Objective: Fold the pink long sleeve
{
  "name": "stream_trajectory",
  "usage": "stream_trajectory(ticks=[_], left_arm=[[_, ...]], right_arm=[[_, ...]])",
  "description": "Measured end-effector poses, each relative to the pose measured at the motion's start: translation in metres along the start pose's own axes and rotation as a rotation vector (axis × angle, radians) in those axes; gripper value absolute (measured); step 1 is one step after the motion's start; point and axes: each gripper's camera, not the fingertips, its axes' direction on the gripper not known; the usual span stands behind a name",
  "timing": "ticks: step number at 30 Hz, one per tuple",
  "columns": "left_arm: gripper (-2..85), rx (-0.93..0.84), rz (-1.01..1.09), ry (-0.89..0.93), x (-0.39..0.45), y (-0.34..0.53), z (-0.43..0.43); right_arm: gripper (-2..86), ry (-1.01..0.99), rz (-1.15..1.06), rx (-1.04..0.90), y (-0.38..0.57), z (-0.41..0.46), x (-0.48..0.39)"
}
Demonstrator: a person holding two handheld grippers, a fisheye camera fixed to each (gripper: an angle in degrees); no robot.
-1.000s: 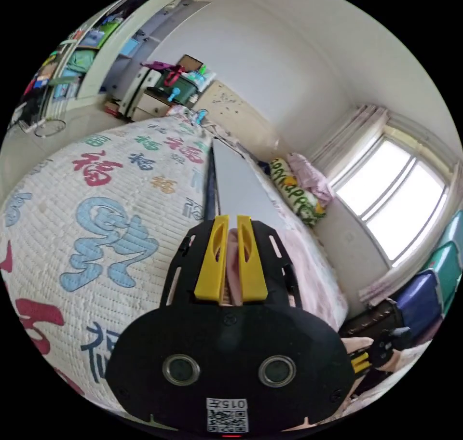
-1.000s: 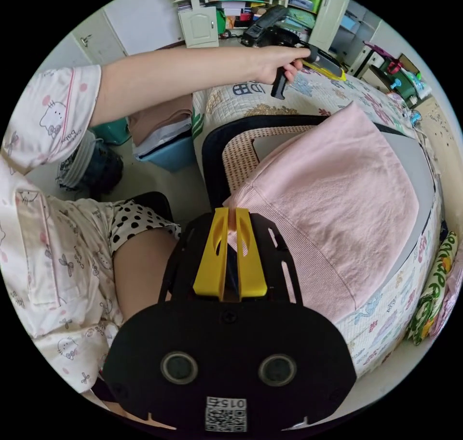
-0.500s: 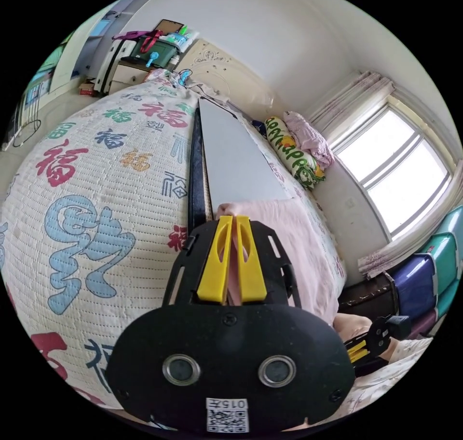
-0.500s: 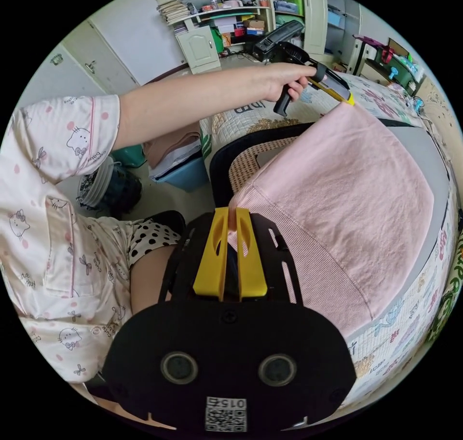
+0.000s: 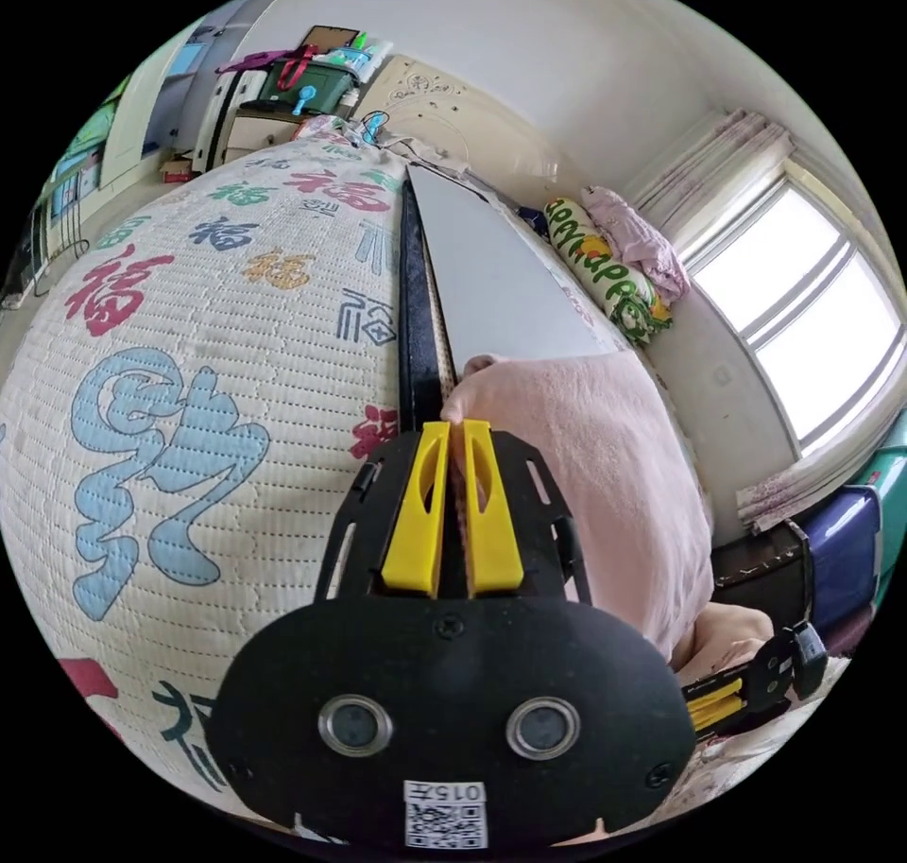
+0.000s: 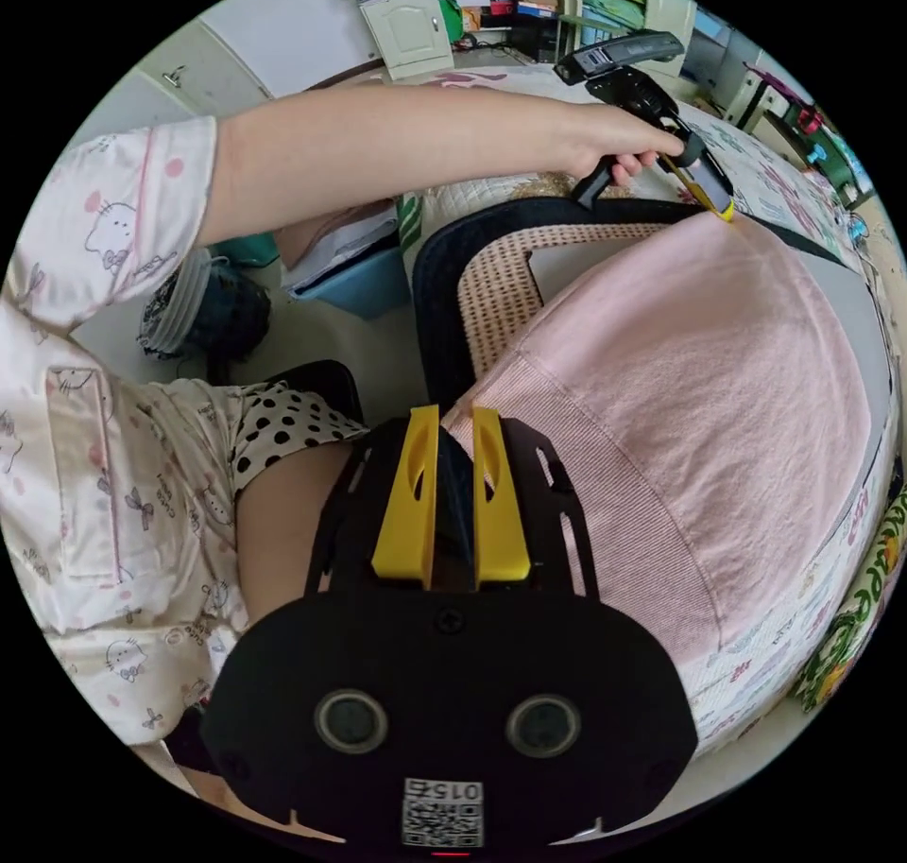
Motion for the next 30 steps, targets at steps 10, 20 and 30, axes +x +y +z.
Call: stream_trajectory(ticks=[10, 20, 30], left_arm=[[22.4, 0.13, -0.21, 0.651, -0.093, 0.036, -0.126], [23.5, 0.13, -0.171, 0.72, -0.107, 0.002, -0.196], [21.2, 0.111, -0.2, 0.733, -0.134, -0.03, -0.221]], right_arm=[[7.0, -0.339, -0.041, 0.594, 0.059, -0.182, 0.078], [11.4, -0.237, 0.818, 0.959, 0.169, -0.267, 0.31], [13.0, -0.359, 0.944, 0.757, 0.097, -0.252, 0.374]])
